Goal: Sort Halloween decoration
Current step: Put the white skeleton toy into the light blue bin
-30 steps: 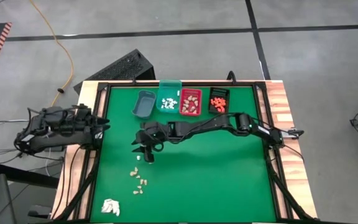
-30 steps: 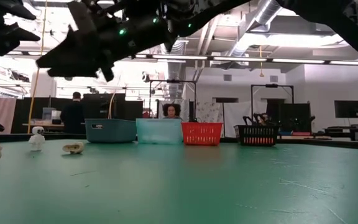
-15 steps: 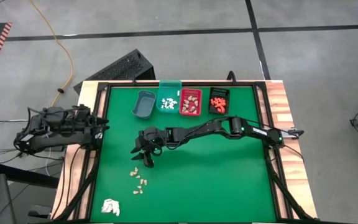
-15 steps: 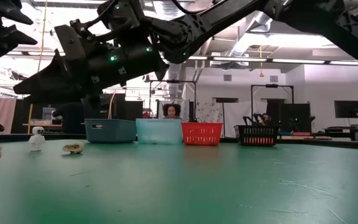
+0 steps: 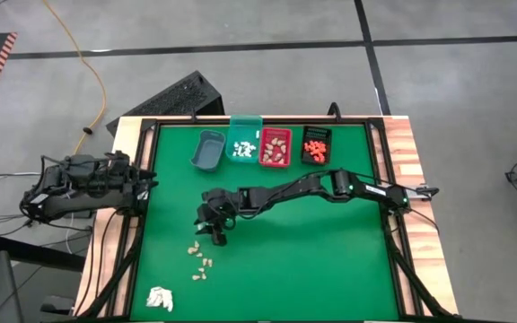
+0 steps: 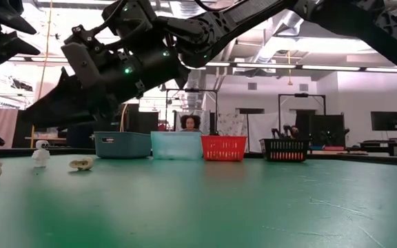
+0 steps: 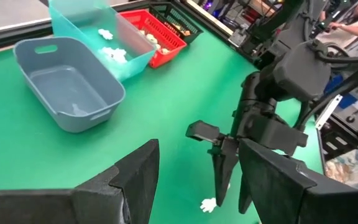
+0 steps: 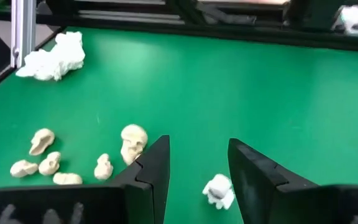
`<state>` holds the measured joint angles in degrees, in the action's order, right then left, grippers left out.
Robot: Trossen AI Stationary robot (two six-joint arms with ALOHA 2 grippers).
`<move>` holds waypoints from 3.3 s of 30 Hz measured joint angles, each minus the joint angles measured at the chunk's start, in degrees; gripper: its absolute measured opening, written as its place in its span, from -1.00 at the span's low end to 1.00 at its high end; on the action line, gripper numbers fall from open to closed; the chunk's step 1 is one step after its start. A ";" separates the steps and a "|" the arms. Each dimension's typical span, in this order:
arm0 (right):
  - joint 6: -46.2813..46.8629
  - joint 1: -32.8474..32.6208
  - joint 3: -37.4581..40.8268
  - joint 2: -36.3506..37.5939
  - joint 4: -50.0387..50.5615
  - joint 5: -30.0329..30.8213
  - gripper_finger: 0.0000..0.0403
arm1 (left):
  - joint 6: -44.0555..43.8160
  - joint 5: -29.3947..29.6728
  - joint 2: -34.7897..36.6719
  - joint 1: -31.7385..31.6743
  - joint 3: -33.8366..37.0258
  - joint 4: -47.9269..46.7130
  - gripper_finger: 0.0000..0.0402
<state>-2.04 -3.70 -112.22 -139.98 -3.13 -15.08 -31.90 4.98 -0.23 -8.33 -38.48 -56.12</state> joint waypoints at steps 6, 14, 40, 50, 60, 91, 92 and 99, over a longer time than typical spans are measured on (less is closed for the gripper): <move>-0.16 0.06 -0.01 0.00 0.23 0.07 -0.22 | 0.87 0.89 0.00 0.01 0.00 0.00 0.05; -0.24 -0.43 0.04 -3.65 -1.06 0.40 -0.22 | 1.23 1.94 0.00 -0.01 0.09 -0.62 0.05; -6.12 0.11 -6.43 -3.67 -2.67 1.97 -0.27 | 2.19 4.74 -0.02 -0.01 0.13 -2.14 0.05; 1.80 0.60 -6.39 -1.65 -0.02 1.50 -0.37 | -3.64 1.77 -1.10 -0.01 0.15 -4.91 0.02; -5.87 2.81 -6.49 20.58 18.58 13.61 -0.51 | -9.40 -0.60 -17.27 0.02 0.20 -7.08 -0.73; -11.87 2.69 -6.37 44.12 31.03 32.00 -0.93 | -21.21 -16.02 -65.51 30.64 0.13 8.27 -1.00; -11.91 2.67 -6.37 44.02 31.13 32.00 -0.93 | -21.36 -16.01 -66.62 31.17 0.13 8.49 -1.00; -11.92 2.67 -6.39 44.04 30.95 31.98 -0.93 | -18.26 -17.74 -70.55 31.11 0.11 12.89 -1.00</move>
<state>-13.96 -1.04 -118.61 -95.94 27.82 16.91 -50.17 -12.77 -70.78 22.78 -38.37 -43.23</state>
